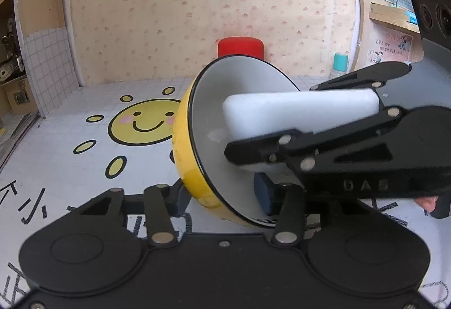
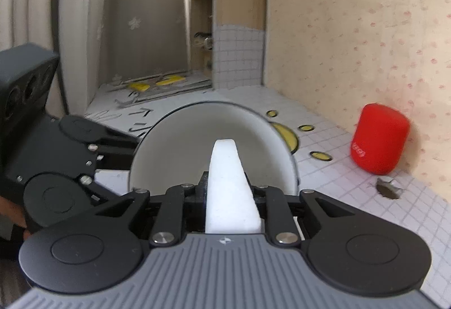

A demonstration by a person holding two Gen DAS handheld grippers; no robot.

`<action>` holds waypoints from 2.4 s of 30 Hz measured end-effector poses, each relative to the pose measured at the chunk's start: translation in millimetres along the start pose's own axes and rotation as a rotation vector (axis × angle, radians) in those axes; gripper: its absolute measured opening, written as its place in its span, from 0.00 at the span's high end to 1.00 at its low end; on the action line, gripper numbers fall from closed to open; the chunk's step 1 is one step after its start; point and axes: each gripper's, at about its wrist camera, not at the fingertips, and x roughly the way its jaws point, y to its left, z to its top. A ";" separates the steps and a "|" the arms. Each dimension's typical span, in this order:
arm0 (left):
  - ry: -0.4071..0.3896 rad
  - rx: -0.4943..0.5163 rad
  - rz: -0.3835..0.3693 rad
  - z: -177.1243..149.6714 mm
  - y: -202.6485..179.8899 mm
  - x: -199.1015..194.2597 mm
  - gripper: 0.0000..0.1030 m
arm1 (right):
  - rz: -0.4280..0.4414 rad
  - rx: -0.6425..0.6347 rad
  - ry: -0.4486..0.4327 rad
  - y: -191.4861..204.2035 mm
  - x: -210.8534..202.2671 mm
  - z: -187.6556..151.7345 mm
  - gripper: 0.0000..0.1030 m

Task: Clean bowl
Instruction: 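Hold the yellow bowl tilted with the left gripper while the right gripper scrubs its inner wall, then hold the bowl with the left gripper while the right gripper sweeps the sponge along the rim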

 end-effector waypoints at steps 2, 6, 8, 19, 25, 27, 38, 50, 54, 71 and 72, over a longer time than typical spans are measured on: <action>-0.001 -0.002 0.001 -0.9 -0.9 -0.2 0.52 | -0.005 0.011 -0.032 -0.8 -3.3 1.3 0.80; 0.000 -0.004 0.004 -1.3 -1.9 -0.1 0.52 | 0.019 -0.003 -0.090 5.2 -6.2 2.6 0.80; 0.000 -0.004 0.005 -1.2 -2.6 0.0 0.52 | 0.054 -0.030 -0.099 11.6 -4.8 2.0 0.80; 0.002 -0.007 0.009 -0.9 -2.5 -0.9 0.51 | -0.028 -0.012 -0.039 5.0 -0.8 1.2 0.80; 0.000 -0.013 0.010 -1.2 -3.1 -1.2 0.51 | 0.038 -0.010 -0.139 9.3 -8.5 4.5 0.79; 0.000 -0.016 0.012 -1.2 -4.8 -1.3 0.51 | 0.070 -0.043 -0.113 15.3 -5.7 4.3 0.79; 0.000 0.012 0.035 -2.8 -5.7 -3.9 0.47 | 0.071 -0.024 -0.023 15.8 3.7 0.7 0.79; 0.005 0.032 0.034 -2.4 -2.1 -6.6 0.51 | 0.094 -0.041 -0.006 19.1 -0.9 1.2 0.79; 0.007 0.019 0.029 -4.1 -1.3 -7.6 0.52 | 0.063 -0.055 -0.049 21.6 -4.9 2.9 0.79; 0.000 -0.001 0.032 -8.0 -2.0 -9.4 0.52 | 0.072 -0.057 -0.026 21.8 -1.3 2.9 0.80; 0.000 -0.005 0.030 -7.7 -1.5 -9.3 0.52 | 0.063 -0.057 -0.041 22.1 -2.5 3.0 0.80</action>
